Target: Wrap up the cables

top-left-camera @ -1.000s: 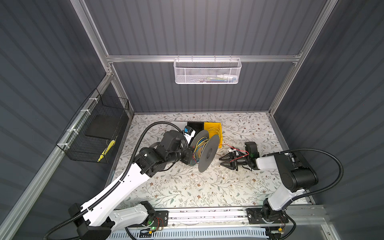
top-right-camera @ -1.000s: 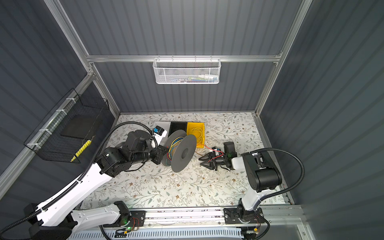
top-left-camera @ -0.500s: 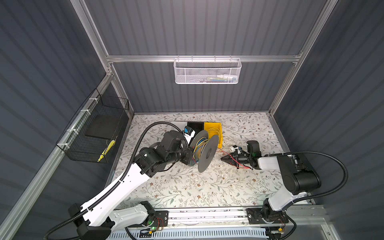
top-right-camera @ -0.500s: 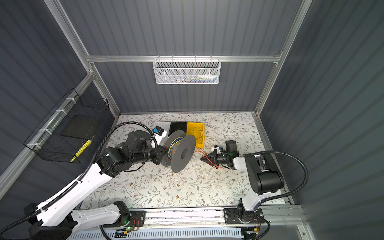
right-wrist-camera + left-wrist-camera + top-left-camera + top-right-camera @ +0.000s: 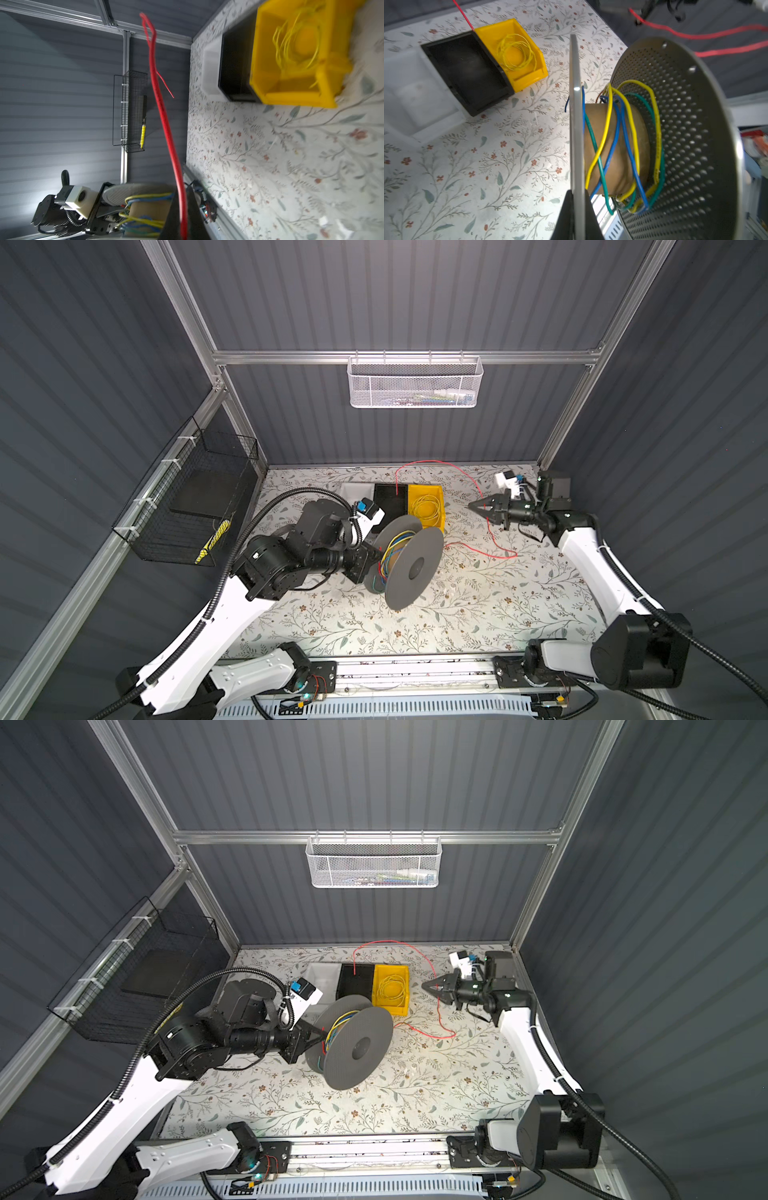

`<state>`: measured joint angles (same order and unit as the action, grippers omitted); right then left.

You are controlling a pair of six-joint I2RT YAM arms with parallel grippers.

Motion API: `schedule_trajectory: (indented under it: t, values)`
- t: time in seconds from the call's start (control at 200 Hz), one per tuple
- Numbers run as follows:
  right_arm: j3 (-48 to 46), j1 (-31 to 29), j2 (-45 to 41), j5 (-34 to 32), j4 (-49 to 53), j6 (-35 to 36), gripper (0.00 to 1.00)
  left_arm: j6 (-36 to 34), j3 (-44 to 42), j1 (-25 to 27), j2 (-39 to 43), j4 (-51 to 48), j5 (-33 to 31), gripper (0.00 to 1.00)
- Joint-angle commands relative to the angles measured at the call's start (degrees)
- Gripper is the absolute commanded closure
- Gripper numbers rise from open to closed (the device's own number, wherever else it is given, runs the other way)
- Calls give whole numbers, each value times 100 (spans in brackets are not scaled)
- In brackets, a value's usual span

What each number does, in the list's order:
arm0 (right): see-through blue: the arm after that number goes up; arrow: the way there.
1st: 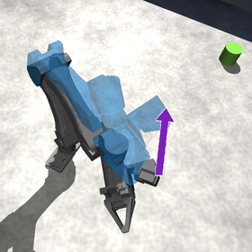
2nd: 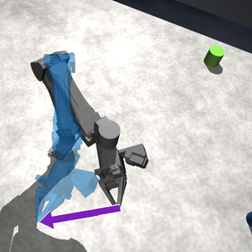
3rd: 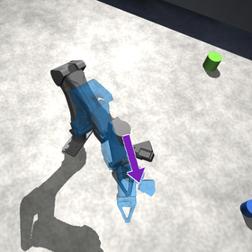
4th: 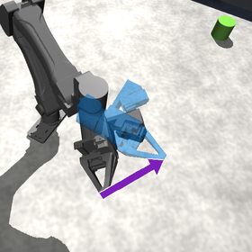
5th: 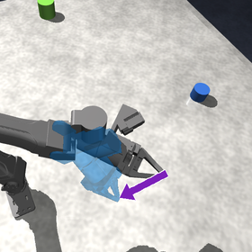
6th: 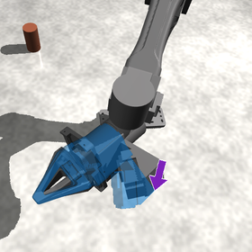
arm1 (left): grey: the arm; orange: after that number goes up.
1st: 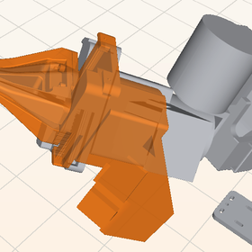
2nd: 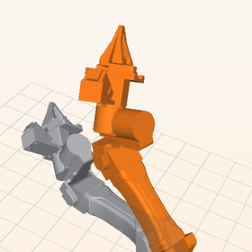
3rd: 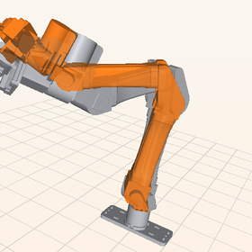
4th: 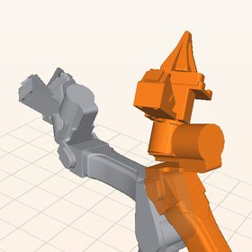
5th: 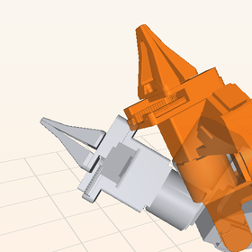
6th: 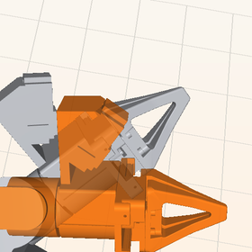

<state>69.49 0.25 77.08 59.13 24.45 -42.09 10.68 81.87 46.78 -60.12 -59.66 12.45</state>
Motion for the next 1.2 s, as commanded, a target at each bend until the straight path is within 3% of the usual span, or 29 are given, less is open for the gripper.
schedule_trajectory:
  t: [0.0, 0.185, 0.36, 0.485, 0.64, 0.75, 0.94, 1.086, 1.196]
  values:
    - [1172, 101, 431, -495, 1716, 1087, 100, -188, -289, 13, 155, -173, 881, 100]
    - [3366, 59, 968, -1089, 2542, 1218, 100, -330, -593, 66, 433, -75, 716, 100]
    - [5441, -425, 1638, -1543, 3452, 1287, 100, -671, -432, 205, -90, -293, 210, 100]
    - [6286, -843, 1907, -1627, 3413, 937, 100, -712, -137, 423, -765, -466, -932, 100]
    - [7266, -1169, 2203, -1480, 3383, 468, 100, -91, 590, 575, -1575, -462, -2014, 100]
    - [7403, -1354, 2105, -1262, 3175, 125, 100, 585, 1362, 614, -2310, -755, -2324, 100]
    - [6978, -1560, 1526, -968, 2363, -516, 100, 1328, 1945, 628, -2990, -617, -3032, 100]
    - [6565, -1910, 1031, -880, 1740, -924, 100, 1884, 1769, 528, -2866, 494, -3419, 100]
    - [6038, -2279, 513, -1009, 1480, -992, 100, 2274, 1701, 238, -2925, 1238, -3170, 100]
